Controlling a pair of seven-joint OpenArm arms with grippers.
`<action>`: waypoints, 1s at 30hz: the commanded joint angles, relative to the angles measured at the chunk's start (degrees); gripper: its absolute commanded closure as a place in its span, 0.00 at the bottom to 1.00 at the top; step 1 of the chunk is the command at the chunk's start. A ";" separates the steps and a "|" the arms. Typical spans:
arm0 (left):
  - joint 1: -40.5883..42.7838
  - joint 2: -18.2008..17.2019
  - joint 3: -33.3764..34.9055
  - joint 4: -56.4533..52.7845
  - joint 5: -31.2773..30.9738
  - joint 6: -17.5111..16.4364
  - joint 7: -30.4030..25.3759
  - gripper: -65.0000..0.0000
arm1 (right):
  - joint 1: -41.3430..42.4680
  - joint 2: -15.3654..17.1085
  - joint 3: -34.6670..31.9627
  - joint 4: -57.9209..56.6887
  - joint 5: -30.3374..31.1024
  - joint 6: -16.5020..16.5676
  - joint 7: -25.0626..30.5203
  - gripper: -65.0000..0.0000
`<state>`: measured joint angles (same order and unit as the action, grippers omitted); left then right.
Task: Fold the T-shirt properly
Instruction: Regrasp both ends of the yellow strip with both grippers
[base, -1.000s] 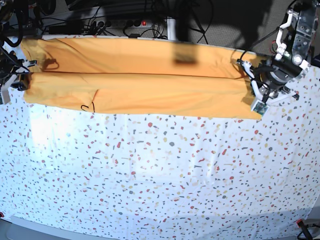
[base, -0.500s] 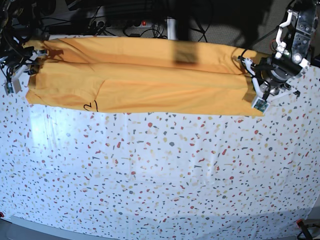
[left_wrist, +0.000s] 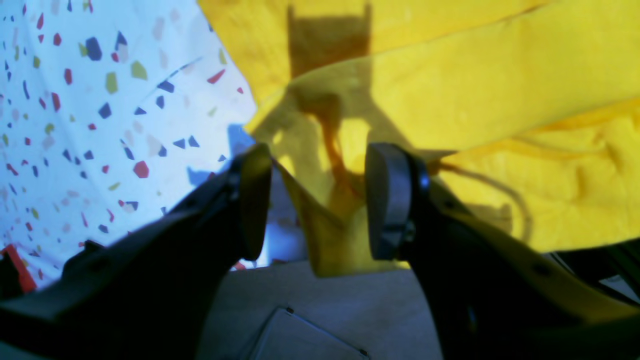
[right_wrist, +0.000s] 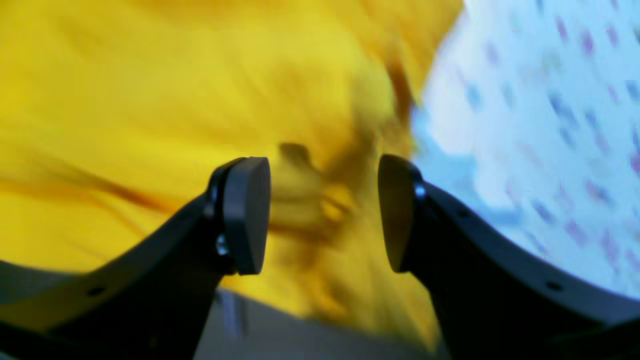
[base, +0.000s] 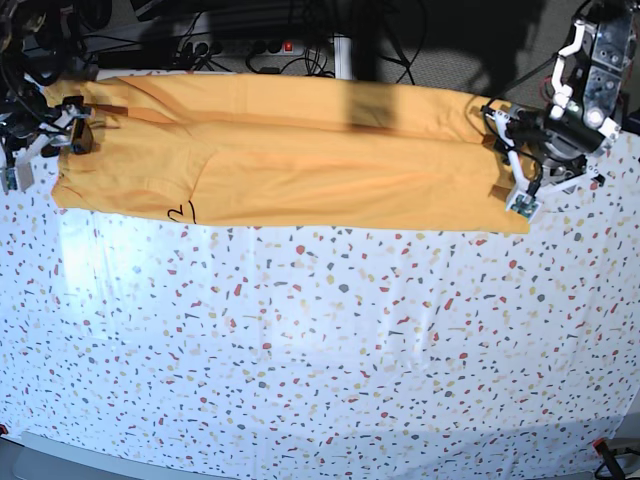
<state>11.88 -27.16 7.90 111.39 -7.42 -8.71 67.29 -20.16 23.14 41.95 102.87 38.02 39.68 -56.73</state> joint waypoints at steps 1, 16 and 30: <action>-0.59 -0.81 -0.37 2.36 1.64 0.63 -0.07 0.54 | 0.42 1.18 0.92 1.66 2.49 0.32 1.42 0.47; -0.59 1.38 -0.35 9.60 -2.62 6.10 -12.09 0.54 | 5.03 1.09 0.68 6.29 8.52 0.32 0.24 0.47; -0.63 7.80 -0.31 -7.28 -6.56 1.36 -15.21 0.54 | 5.25 1.14 -17.75 -10.97 -8.46 -1.81 6.78 0.47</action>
<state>11.70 -19.00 7.86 103.24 -13.98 -7.55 52.69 -15.42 23.35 23.92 91.35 30.00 38.59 -50.26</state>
